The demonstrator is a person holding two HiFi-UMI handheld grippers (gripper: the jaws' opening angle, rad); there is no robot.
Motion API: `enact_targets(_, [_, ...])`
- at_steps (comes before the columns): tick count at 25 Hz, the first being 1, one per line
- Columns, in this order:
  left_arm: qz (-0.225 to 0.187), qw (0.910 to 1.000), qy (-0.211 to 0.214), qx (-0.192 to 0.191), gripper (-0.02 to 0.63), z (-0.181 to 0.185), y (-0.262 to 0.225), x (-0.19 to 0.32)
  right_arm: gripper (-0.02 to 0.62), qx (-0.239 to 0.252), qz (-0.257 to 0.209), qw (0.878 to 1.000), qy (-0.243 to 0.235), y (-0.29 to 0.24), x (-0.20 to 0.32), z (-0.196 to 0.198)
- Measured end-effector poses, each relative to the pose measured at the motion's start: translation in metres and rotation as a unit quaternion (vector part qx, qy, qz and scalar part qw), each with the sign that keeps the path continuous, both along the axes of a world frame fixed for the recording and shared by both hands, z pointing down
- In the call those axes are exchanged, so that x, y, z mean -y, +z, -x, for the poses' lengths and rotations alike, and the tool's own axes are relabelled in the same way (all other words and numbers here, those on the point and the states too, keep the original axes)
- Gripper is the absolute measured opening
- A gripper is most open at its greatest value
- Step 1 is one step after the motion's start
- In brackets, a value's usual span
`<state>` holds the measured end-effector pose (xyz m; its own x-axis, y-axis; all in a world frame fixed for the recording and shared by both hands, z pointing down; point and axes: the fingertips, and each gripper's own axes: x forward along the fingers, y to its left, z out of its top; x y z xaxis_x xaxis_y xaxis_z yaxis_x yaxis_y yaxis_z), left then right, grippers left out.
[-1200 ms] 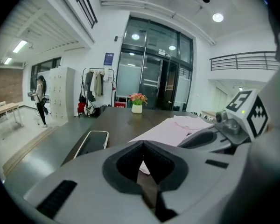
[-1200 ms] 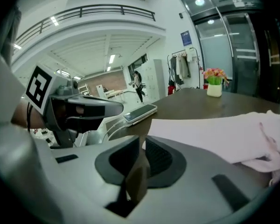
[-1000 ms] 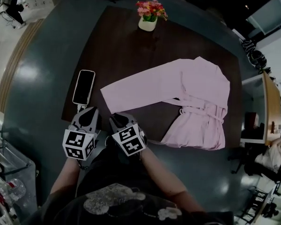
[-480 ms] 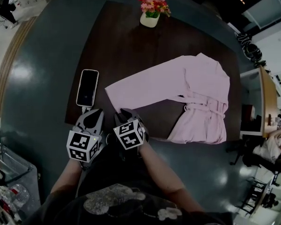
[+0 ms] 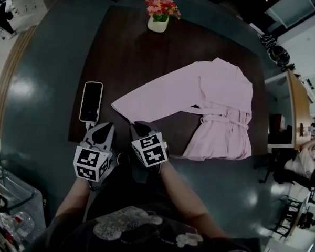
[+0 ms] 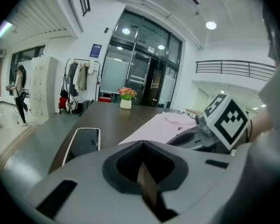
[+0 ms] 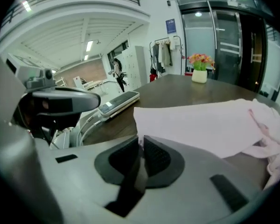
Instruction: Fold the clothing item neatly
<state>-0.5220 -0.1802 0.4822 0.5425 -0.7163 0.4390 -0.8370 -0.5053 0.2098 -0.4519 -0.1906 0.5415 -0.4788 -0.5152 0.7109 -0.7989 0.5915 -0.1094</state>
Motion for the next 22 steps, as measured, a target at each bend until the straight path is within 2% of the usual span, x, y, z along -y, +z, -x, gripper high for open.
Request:
enact_targets(4, [-0.006, 0.9999, -0.007, 0.01, 0.009, -0.019, -0.006, 0.001, 0.026, 0.035, -0.03, 0.999, 0.021, -0.03, 0.011, -0.028])
enact_targets(9, [-0.012, 0.9996, -0.021, 0.018, 0.009, -0.062, -0.023, 0.002, 0.026, 0.074, -0.07, 0.994, 0.047, -0.082, 0.029, -0.089])
enact_targets(17, [-0.039, 0.9985, -0.025, 0.028, 0.009, -0.154, -0.052, 0.019, 0.026, 0.099, -0.105, 0.983, 0.111, -0.117, 0.053, -0.232])
enact_targets(22, [-0.045, 0.9979, -0.03, 0.034, 0.009, -0.205, -0.058, 0.027, 0.026, 0.107, -0.093, 0.977, 0.159, -0.108, 0.062, -0.319])
